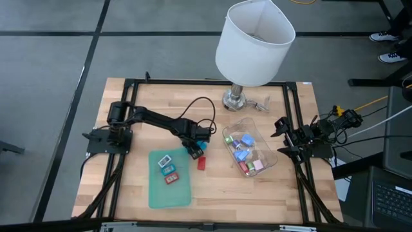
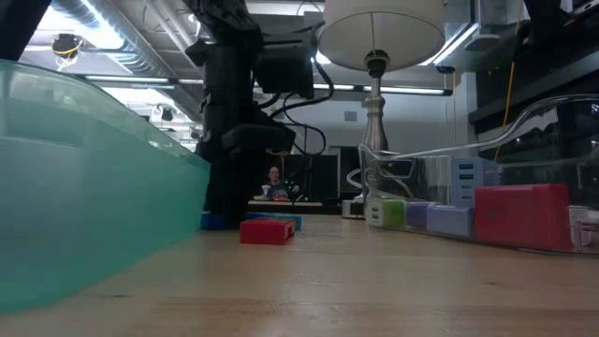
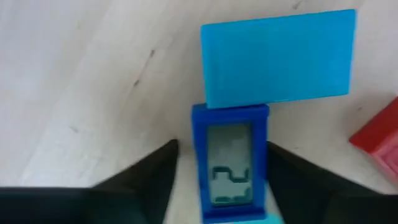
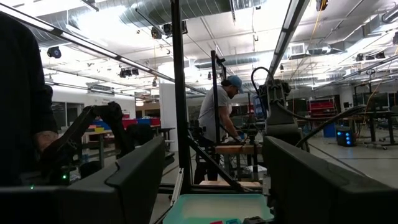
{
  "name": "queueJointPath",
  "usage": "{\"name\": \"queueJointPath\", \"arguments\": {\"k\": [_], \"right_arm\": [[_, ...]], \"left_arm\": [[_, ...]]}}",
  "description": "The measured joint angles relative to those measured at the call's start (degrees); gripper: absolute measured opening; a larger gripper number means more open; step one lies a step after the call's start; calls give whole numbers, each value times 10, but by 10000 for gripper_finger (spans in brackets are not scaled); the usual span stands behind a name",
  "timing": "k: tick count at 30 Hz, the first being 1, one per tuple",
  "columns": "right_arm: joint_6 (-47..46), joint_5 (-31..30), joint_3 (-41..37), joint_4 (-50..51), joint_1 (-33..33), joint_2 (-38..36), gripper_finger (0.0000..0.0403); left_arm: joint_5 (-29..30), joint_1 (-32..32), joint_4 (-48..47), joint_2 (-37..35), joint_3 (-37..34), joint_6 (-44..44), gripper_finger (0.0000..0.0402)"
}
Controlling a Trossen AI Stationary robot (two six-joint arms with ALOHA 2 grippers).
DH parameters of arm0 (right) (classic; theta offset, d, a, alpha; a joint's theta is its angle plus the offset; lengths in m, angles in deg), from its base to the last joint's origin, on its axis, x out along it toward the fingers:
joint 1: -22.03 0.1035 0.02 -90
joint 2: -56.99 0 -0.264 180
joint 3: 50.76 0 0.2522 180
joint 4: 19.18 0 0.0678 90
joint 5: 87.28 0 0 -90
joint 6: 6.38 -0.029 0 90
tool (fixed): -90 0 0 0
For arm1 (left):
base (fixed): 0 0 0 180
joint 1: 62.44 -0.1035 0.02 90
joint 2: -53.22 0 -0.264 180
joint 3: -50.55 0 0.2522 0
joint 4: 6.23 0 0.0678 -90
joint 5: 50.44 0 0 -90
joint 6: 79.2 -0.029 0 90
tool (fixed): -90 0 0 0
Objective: Pick & Place Office items
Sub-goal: Put the blue digital clock into the green bin
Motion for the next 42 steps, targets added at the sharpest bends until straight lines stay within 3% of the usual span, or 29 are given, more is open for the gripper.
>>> {"name": "queueJointPath", "arguments": {"k": [3, 4, 11, 21, 24, 27, 29, 32, 37, 42], "right_arm": [[0, 0, 0, 0, 0, 0, 279], [0, 0, 0, 0, 0, 0, 279], [0, 0, 0, 0, 0, 0, 279], [0, 0, 0, 0, 0, 0, 279], [0, 0, 0, 0, 0, 0, 279], [0, 0, 0, 0, 0, 0, 279], [0, 0, 0, 0, 0, 0, 279], [0, 0, 0, 0, 0, 0, 279], [0, 0, 0, 0, 0, 0, 279], [0, 0, 0, 0, 0, 0, 279]], "left_arm": [[-19, -7, -1, -2, -1, -14, 144], [-33, -9, 6, -5, -2, -20, 132], [-140, -70, 103, -54, -9, -52, 133], [-275, -195, 206, -214, -5, -78, 133], [-330, -194, 205, -258, -5, -92, 133], [-359, -145, 166, -301, -4, -105, 133], [-349, -88, 126, -317, -4, -111, 133], [-280, 29, 71, -327, -4, -96, 133], [-97, 209, -11, -312, -4, -10, 133], [-10, 296, 2, -279, -4, 99, 133]]}}
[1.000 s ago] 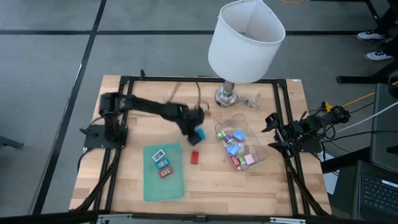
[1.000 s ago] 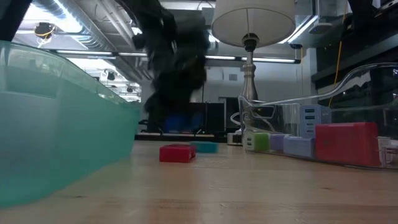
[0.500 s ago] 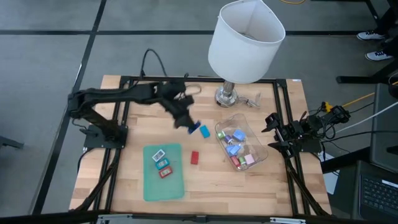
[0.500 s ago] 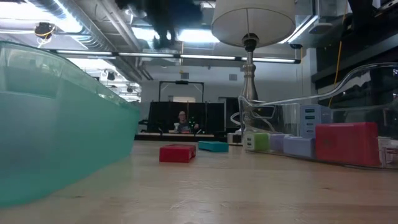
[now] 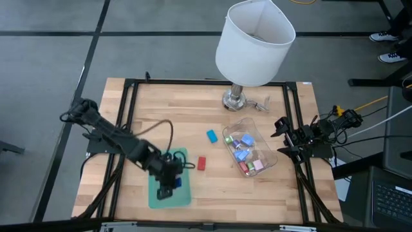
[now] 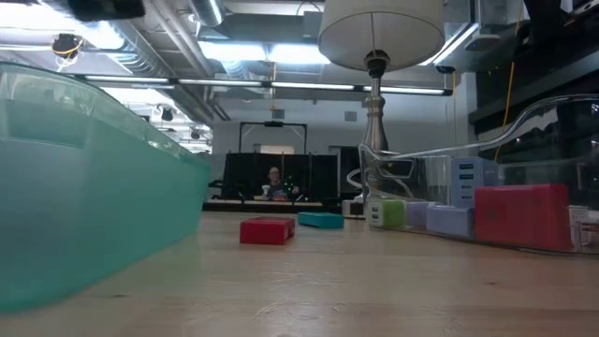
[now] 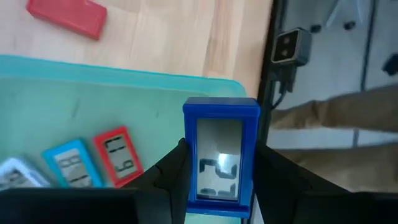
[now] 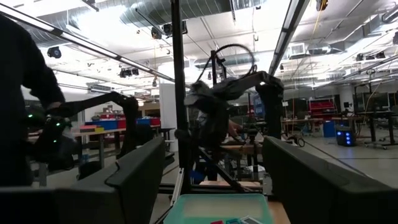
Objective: Pick & Place Office items
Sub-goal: Put the blue digital clock into the green bin
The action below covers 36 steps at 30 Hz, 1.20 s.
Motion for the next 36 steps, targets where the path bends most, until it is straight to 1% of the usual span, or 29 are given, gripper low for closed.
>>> {"name": "queueJointPath", "arguments": {"k": [2, 4, 8, 13, 18, 23, 27, 30, 36], "right_arm": [[0, 0, 0, 1, 0, 0, 279], [0, 0, 0, 1, 0, 0, 279], [0, 0, 0, 2, 0, 0, 279], [0, 0, 0, 2, 0, 0, 279], [0, 0, 0, 2, 0, 0, 279], [0, 0, 0, 2, 0, 0, 279], [0, 0, 0, 3, 0, 0, 279], [0, 0, 0, 3, 0, 0, 279], [0, 0, 0, 3, 0, 0, 279]], "left_arm": [[14, 20, 21, 25, 0, 31, 133], [13, 35, 50, 54, 0, 46, 133], [-10, 52, 109, 117, 0, 56, 133], [-9, 52, 97, 198, 0, 63, 133], [5, 50, 102, 245, 1, 66, 133], [8, 39, 89, 259, 4, 63, 133], [51, 33, 2, 259, 3, 53, 133], [62, 29, -34, 259, 3, 49, 133], [64, 25, -3, 260, 2, 49, 133]]}}
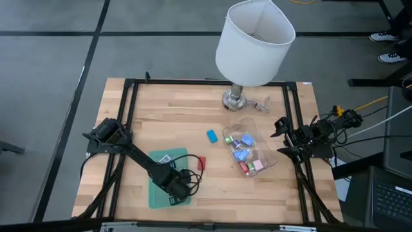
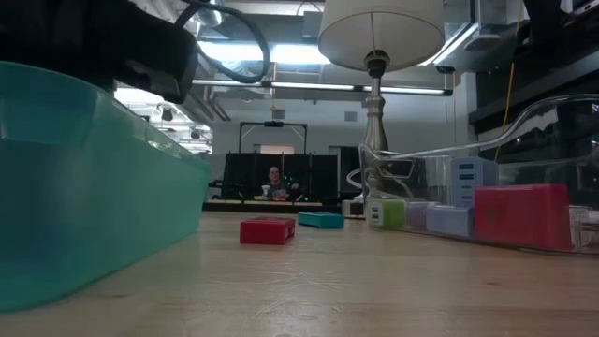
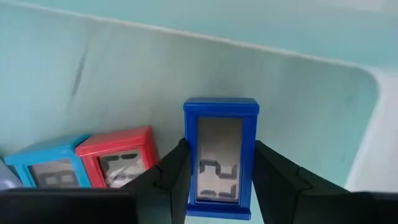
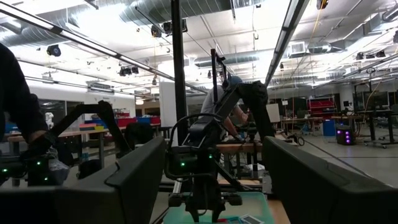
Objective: Pick & Place Office items
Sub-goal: Put the blue digital clock into the green bin
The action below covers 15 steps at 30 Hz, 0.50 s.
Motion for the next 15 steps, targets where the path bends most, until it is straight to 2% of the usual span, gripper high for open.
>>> {"name": "queueJointPath", "arguments": {"k": [2, 4, 9, 12, 15], "right_arm": [[0, 0, 0, 0, 0, 0, 279], [0, 0, 0, 0, 0, 0, 279], [0, 0, 0, 0, 0, 0, 279], [0, 0, 0, 0, 0, 0, 279], [0, 0, 0, 0, 0, 0, 279]], "left_arm": [[18, 1, -5, 1, 0, 19, 149], [39, 3, -24, 3, 0, 35, 193], [48, 0, -67, 2, -1, 44, 300], [52, 0, -82, 2, -1, 44, 327], [39, -1, -86, 1, -1, 45, 332]]}}
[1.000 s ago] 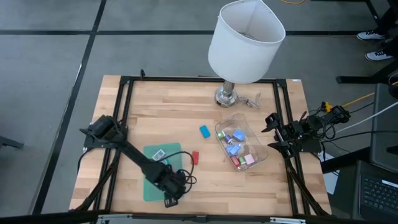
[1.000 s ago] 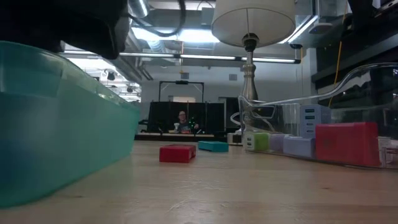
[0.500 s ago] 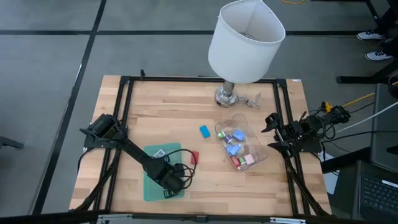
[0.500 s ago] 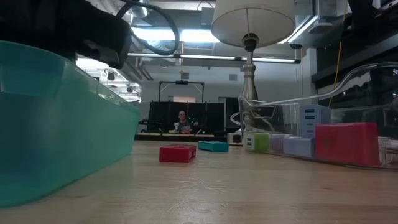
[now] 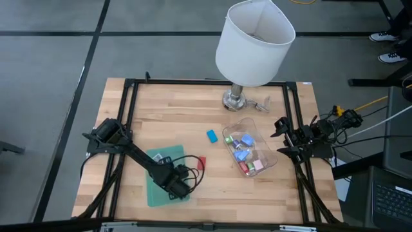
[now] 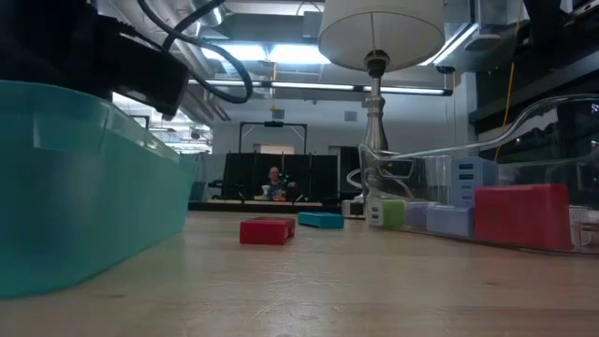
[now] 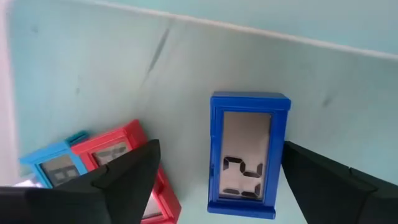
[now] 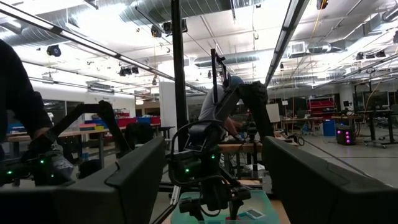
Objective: Pick & Place Office items
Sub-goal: Put the blue digital clock into the green bin, then put the light blue digital clock into the green bin
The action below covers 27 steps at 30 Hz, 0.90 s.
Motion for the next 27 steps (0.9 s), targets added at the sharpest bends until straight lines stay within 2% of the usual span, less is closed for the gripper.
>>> {"name": "queueJointPath", "arguments": {"k": [6, 10, 16, 21, 23, 27], "right_arm": [[0, 0, 0, 0, 0, 0, 279], [0, 0, 0, 0, 0, 0, 279], [0, 0, 0, 0, 0, 0, 279], [0, 0, 0, 0, 0, 0, 279], [0, 0, 0, 0, 0, 0, 279], [0, 0, 0, 0, 0, 0, 279]], "left_arm": [[-33, -1, 24, -28, -5, 32, 324], [-15, -12, 65, -80, -2, 19, 318], [-18, -55, 64, -164, -2, 26, 313], [71, -119, 98, -221, -2, 68, 312], [79, -157, 131, -232, -1, 28, 312], [40, -240, 156, -223, -1, -101, 312]]}}
